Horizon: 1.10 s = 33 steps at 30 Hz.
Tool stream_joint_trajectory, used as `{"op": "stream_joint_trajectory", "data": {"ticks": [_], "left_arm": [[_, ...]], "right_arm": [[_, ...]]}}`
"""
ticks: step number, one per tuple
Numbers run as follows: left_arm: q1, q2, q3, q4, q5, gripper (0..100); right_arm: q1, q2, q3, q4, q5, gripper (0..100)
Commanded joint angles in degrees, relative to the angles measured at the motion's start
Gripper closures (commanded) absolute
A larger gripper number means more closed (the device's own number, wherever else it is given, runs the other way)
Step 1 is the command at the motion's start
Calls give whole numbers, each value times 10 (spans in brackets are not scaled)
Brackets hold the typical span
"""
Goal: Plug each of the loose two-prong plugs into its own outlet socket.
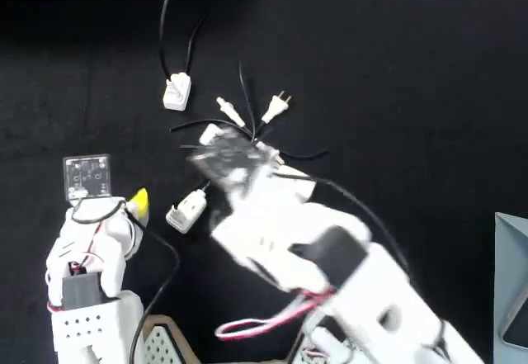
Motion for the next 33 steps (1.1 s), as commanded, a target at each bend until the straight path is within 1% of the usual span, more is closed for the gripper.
{"op": "stream_joint_trajectory", "data": {"ticks": [1, 3, 5, 7, 10, 11, 13, 17, 20, 22, 26, 33], "left_arm": [[10, 3, -24, 2, -12, 753], [21, 3, -43, 32, -48, 753], [49, 3, -64, 79, -79, 753], [80, 3, -87, 120, -83, 748], [119, 3, -112, 166, -81, 680], [130, 3, -117, 178, -81, 660], [147, 4, -116, 185, -81, 655], [171, 4, -101, 182, -84, 655], [174, 11, -82, 147, -84, 655], [174, 41, -78, 116, -84, 655], [172, 175, -109, 67, -84, 655], [180, 462, -233, 12, -83, 655]], "right_arm": [[87, -82, 19, 11, -4, 953], [131, -109, 55, -2, -4, 952], [166, -116, 93, -34, -2, 984], [198, -107, 129, -70, -1, 983], [232, -84, 165, -121, -1, 984], [240, -73, 169, -132, -2, 983], [251, -51, 170, -143, -4, 982], [256, -6, 168, -157, -4, 981], [256, 22, 168, -170, -4, 981], [256, 35, 168, -174, -4, 981], [256, 41, 167, -176, -4, 981], [256, 41, 169, -176, -4, 981]]}}
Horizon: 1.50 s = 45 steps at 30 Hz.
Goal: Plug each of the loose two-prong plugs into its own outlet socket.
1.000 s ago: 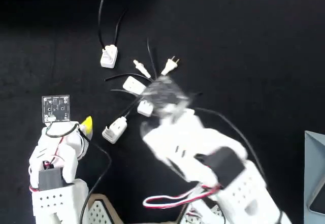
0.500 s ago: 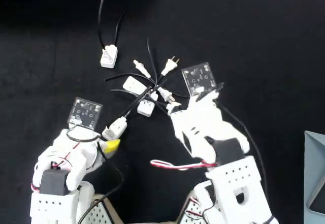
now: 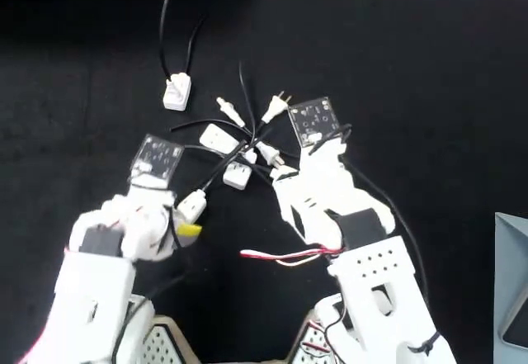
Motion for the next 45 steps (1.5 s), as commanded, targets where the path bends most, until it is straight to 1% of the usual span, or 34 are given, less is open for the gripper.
{"op": "stream_joint_trajectory", "data": {"ticks": [1, 5, 9, 12, 16, 20, 28, 32, 37, 45], "left_arm": [[12, 142, -77, -34, -3, 656], [12, 265, -102, -108, -2, 716], [13, 347, -109, -177, -2, 813], [9, 363, -131, -180, -2, 888], [7, 338, -145, -180, -4, 972], [7, 273, -143, -178, -2, 972], [0, 132, -185, -104, -1, 972], [-17, 120, -219, -117, 12, 972], [0, 200, -274, -179, 24, 972], [31, 471, -464, -253, 24, 972]], "right_arm": [[9, 2, -2, -11, -4, 981], [9, 2, -1, -11, -4, 981], [9, 2, -1, -11, -4, 981], [9, 2, -1, -11, -4, 981], [9, 2, -1, -11, -4, 982], [9, 2, -1, -11, -4, 982], [9, 2, 0, -11, -4, 982], [9, 2, 0, -11, -4, 982], [9, 2, 0, -11, -4, 982], [9, 4, 0, -11, -4, 982]]}}
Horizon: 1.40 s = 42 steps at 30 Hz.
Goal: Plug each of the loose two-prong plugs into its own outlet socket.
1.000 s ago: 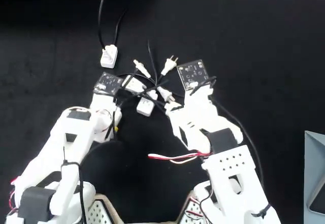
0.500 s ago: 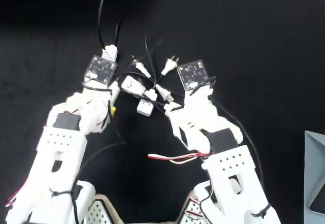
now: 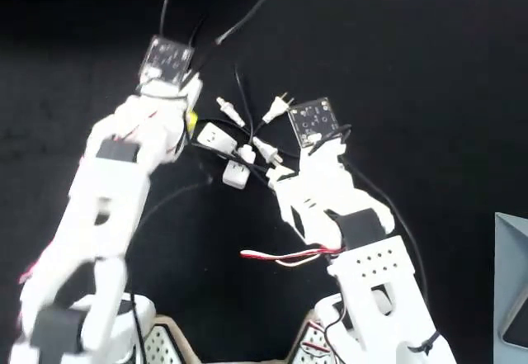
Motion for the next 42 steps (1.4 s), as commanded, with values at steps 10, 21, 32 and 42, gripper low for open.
{"op": "stream_joint_trajectory", "data": {"ticks": [10, 21, 32, 42], "left_arm": [[12, 413, -406, -59, 7, 970], [3, 551, -610, 66, 69, 778], [16, 551, -782, 308, 84, 736], [85, 558, -832, 428, 84, 736]], "right_arm": [[10, 4, -2, -11, -4, 981], [10, 5, -2, -11, 0, 981], [10, 5, -2, -11, -2, 981], [51, 2, -9, -11, 1, 981]]}}
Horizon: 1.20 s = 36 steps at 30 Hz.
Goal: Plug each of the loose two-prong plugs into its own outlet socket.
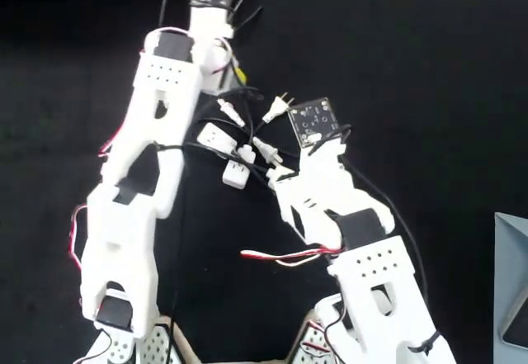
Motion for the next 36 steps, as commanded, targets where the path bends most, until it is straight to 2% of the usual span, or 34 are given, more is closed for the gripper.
{"op": "stream_joint_trajectory", "data": {"ticks": [1, 6, 9, 12, 16, 23, 27, 31, 33, 36], "left_arm": [[23, -5, -15, 6, 0, 736], [45, -5, 50, -49, 0, 735], [53, -5, 102, -88, 0, 726], [53, -5, 146, -105, 3, 686], [53, -3, 185, -131, 4, 683], [72, 83, 160, -140, 11, 684], [76, 121, 117, -135, 28, 762], [85, 135, 74, -78, 24, 903], [97, 136, 64, -38, -1, 957], [119, 136, 59, 11, -30, 968]], "right_arm": [[55, 2, -17, -9, 0, 981], [127, 2, -43, -6, 1, 981], [146, 2, -48, -6, 1, 981], [146, 2, -49, -6, 1, 981], [143, 2, -49, -6, 1, 981], [143, 1, -49, -6, 1, 982], [144, 1, -49, -6, 1, 982], [146, 1, -50, -5, 1, 983], [147, 1, -51, -5, 1, 983], [159, 1, -64, 10, 19, 983]]}}
